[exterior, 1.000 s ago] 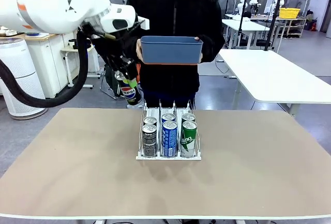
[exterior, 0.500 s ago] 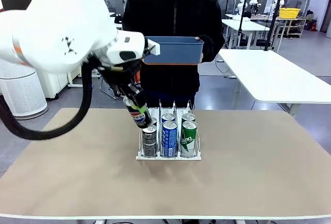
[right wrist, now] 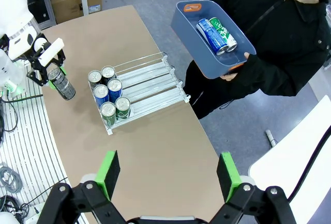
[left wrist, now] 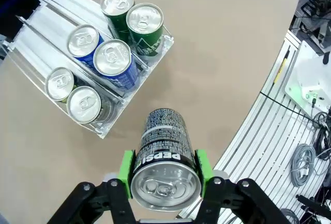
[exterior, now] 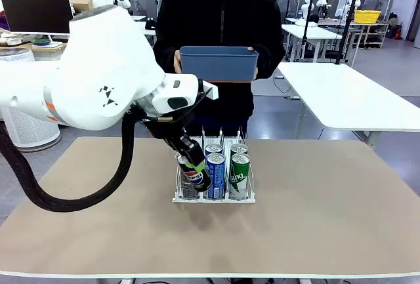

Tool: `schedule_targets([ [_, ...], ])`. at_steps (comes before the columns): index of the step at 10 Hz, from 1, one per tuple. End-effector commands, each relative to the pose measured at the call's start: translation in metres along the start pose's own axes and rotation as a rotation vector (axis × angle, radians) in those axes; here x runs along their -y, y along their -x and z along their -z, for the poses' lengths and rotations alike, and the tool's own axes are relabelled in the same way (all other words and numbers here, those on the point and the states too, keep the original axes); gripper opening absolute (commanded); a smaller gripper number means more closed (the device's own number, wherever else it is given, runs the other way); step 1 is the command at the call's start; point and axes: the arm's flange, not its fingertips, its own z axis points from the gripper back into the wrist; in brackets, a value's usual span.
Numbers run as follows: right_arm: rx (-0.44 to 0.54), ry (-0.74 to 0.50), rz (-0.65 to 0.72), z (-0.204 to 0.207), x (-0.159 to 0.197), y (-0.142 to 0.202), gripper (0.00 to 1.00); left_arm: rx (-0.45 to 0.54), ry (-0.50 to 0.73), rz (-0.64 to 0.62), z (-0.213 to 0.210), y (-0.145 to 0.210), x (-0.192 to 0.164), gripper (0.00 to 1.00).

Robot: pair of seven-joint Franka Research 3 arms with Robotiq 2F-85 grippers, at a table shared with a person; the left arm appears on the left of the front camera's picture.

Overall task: Fill the beverage cans into the dispenser.
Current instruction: Place the picked Pepsi coke in the line of the Automatic Can Dispenser with the same cans.

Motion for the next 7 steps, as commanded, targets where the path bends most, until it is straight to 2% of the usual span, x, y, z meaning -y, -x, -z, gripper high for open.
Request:
schedule_targets([
  [1, 0.000, -0.001, 0.000, 0.000, -0.001, 0.000, 1.00, 0.000, 0.103, 0.062, 0.009, 0.002, -0.018, 0.58],
  [2, 0.000, -0.001, 0.000, 0.000, -0.001, 0.000, 1.00, -0.002, 0.163, 0.079, 0.017, 0.005, -0.024, 0.58],
  [4, 0.000, -0.001, 0.000, 0.000, -0.001, 0.000, 1.00, -0.036, 0.139, 0.097, 0.023, 0.012, -0.034, 0.58],
  [5, 0.000, -0.001, 0.000, 0.000, -0.001, 0.000, 1.00, -0.096, 0.163, 0.139, 0.021, 0.013, -0.036, 0.58],
  [6, 0.000, -0.001, 0.000, 0.000, -0.001, 0.000, 1.00, -0.034, 0.119, 0.081, 0.026, 0.012, -0.029, 0.58],
  [7, 0.000, -0.001, 0.000, 0.000, -0.001, 0.000, 1.00, -0.034, 0.119, 0.081, 0.026, 0.012, -0.029, 0.58],
])
